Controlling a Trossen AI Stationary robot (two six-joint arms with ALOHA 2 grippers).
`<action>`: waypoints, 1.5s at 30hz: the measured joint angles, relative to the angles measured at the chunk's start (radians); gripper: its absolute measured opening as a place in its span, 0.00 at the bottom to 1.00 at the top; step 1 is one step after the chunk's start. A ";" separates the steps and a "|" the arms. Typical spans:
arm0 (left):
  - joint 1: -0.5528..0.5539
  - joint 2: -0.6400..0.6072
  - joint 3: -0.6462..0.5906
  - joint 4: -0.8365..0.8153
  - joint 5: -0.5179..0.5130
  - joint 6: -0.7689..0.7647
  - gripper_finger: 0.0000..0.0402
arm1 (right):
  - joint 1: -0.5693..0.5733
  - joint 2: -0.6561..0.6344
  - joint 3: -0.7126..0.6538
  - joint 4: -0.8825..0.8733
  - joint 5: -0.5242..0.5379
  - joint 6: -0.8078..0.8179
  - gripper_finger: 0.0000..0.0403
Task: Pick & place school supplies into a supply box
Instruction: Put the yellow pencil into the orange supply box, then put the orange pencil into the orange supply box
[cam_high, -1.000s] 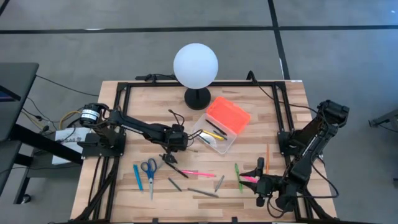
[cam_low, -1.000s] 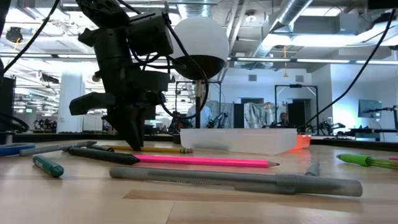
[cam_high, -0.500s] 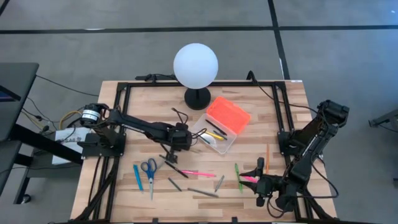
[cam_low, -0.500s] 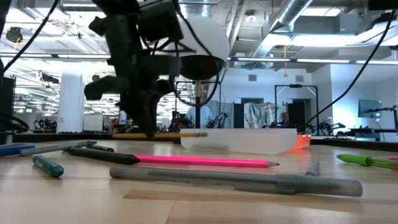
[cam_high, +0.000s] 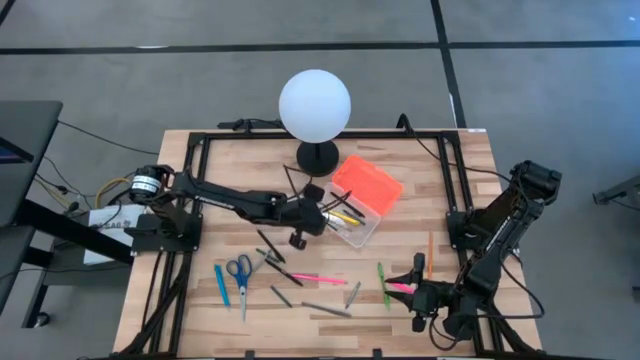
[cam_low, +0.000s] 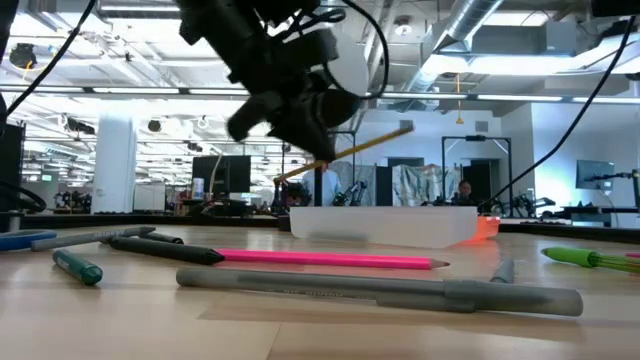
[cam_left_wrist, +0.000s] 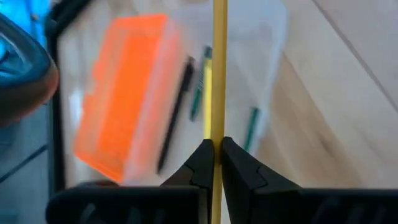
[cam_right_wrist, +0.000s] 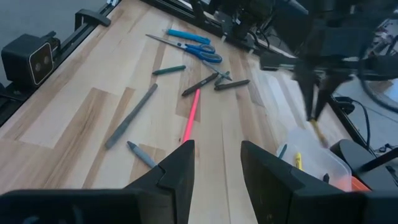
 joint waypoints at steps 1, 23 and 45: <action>0.008 0.000 0.000 0.021 0.001 0.009 0.02 | 0.000 0.000 0.000 0.000 0.000 0.000 0.31; 0.109 0.236 0.170 0.044 0.045 -0.114 0.04 | 0.000 0.000 0.000 -0.024 -0.002 0.027 0.31; 0.074 0.275 0.217 -0.034 -0.013 -0.114 0.20 | -0.032 -0.001 0.000 -0.092 -0.001 0.120 0.31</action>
